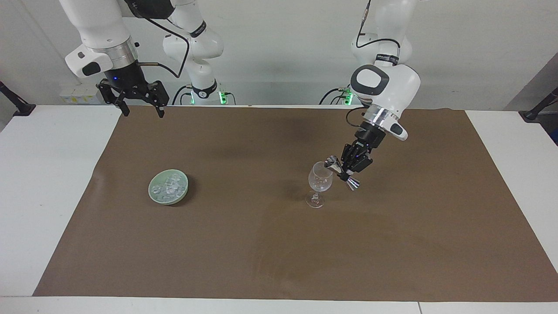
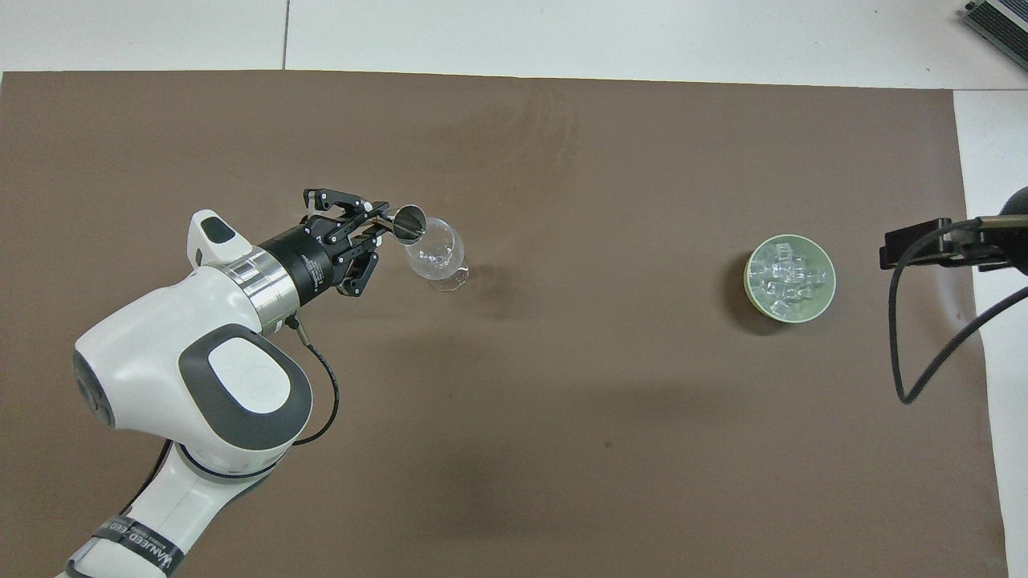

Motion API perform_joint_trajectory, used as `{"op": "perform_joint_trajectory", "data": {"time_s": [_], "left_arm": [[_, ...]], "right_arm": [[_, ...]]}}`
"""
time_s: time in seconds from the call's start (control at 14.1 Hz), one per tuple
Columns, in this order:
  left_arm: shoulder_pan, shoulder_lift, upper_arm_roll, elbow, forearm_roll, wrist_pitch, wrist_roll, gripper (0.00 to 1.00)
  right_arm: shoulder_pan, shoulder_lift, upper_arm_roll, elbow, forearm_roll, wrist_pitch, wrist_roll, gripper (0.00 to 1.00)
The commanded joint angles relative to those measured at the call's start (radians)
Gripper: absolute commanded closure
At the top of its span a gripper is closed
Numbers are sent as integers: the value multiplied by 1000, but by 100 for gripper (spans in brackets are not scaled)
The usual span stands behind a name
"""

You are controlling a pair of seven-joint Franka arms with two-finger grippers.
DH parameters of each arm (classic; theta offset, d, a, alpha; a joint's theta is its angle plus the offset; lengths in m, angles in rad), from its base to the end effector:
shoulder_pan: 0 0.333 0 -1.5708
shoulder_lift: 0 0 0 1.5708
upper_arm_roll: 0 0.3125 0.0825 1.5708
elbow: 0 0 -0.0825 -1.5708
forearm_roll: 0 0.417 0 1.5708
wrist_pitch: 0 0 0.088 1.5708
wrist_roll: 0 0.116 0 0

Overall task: Pour wine and add ice with both arms
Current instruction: 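Tilt the jigger with the left gripper to pour into the glass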

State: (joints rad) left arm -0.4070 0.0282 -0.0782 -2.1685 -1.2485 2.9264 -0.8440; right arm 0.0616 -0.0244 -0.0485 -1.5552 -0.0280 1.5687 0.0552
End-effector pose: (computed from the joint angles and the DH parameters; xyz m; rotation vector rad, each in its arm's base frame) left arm 0.5543 -0.2265 0.4039 1.6414 1.5376 0.0734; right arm 0.5806 0.0040 0.6340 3.1148 -0.0665 0.0604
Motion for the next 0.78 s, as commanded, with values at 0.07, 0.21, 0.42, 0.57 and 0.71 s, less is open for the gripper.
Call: {"op": "perform_joint_trajectory", "data": {"time_s": [0.07, 0.21, 0.42, 0.57, 0.71], "left_arm": [[-52, -19, 15, -31, -11, 72, 13, 100], [-52, -19, 15, -36, -11, 89, 32, 100], [-52, -19, 15, -42, -11, 105, 57, 100], [-53, -19, 15, -42, -9, 111, 77, 100], [-62, -16, 15, -43, -8, 138, 114, 100]], "right_arm": [[6, -20, -4, -20, 7, -9, 15, 0], [6, -20, -4, -20, 7, -9, 15, 0], [6, -20, -4, -20, 7, -9, 15, 0], [6, -20, -4, -20, 7, -9, 15, 0], [6, -20, -4, -20, 7, -9, 15, 0]]}}
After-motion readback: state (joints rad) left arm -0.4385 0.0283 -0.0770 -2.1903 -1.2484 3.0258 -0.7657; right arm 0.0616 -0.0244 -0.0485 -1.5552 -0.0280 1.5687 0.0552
